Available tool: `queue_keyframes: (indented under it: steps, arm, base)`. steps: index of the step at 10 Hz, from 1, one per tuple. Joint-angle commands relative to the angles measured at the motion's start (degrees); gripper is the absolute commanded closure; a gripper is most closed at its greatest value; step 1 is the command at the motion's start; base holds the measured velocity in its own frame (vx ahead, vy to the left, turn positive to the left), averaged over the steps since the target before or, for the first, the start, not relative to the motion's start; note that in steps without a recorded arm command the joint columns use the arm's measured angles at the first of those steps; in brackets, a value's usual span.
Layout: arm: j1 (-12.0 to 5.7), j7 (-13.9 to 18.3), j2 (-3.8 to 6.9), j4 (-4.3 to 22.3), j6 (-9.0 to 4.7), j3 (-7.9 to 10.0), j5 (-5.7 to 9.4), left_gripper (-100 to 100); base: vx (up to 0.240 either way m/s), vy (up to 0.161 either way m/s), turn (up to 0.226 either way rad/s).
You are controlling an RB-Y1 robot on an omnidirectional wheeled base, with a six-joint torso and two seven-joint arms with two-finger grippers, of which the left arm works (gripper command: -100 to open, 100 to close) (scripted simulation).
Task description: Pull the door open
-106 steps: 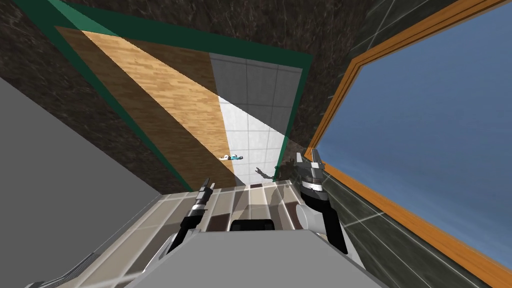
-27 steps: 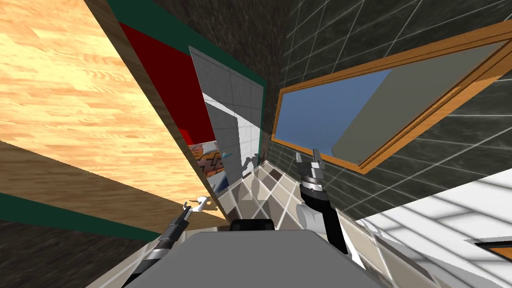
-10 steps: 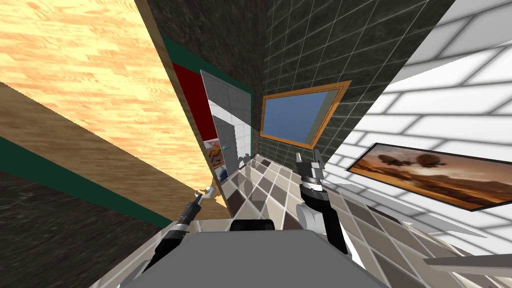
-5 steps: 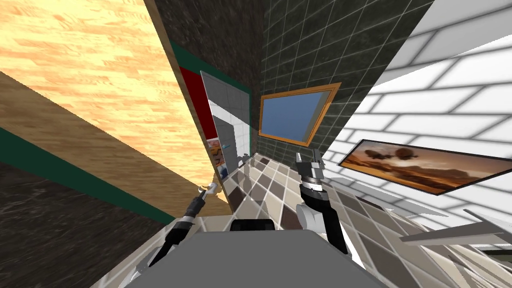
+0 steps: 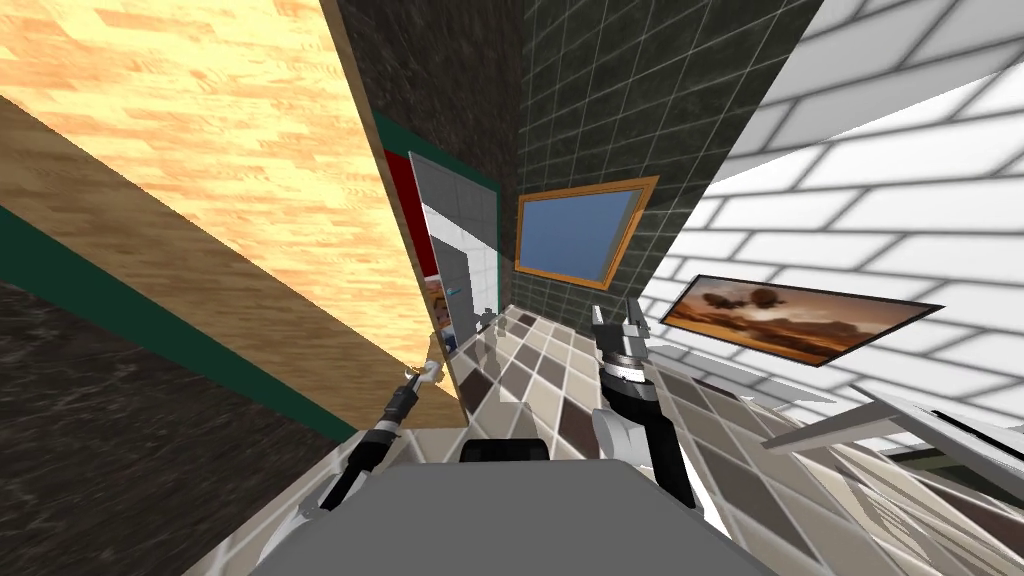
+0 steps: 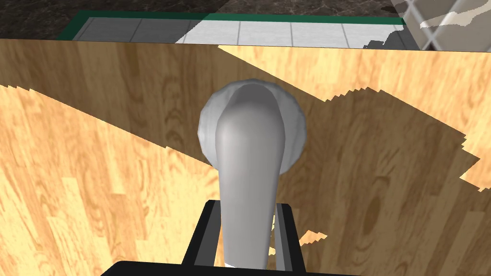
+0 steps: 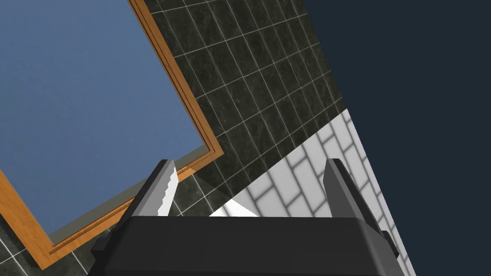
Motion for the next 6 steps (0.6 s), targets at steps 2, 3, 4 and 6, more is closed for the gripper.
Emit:
queue_keyframes:
  steps: [2, 3, 4, 6]
  arm:
    - [-0.66, -0.2, -0.1, -0.2, 0.65, -0.28, 0.22, 100]
    - [0.19, 0.3, 0.49, 0.2, -0.64, -0.55, 0.3, 100]
    - [0.91, 0.8, 0.95, 0.6, -1.88, -0.72, 0.35, 100]
    - [2.17, 1.6, 1.77, 1.3, -4.04, -1.02, 0.43, 100]
  base:
    - [-0.109, 0.049, -0.051]
    - [-0.098, 0.033, -0.181]
    - [-0.167, 0.047, -0.234]
    - [-0.166, 0.035, -0.161]
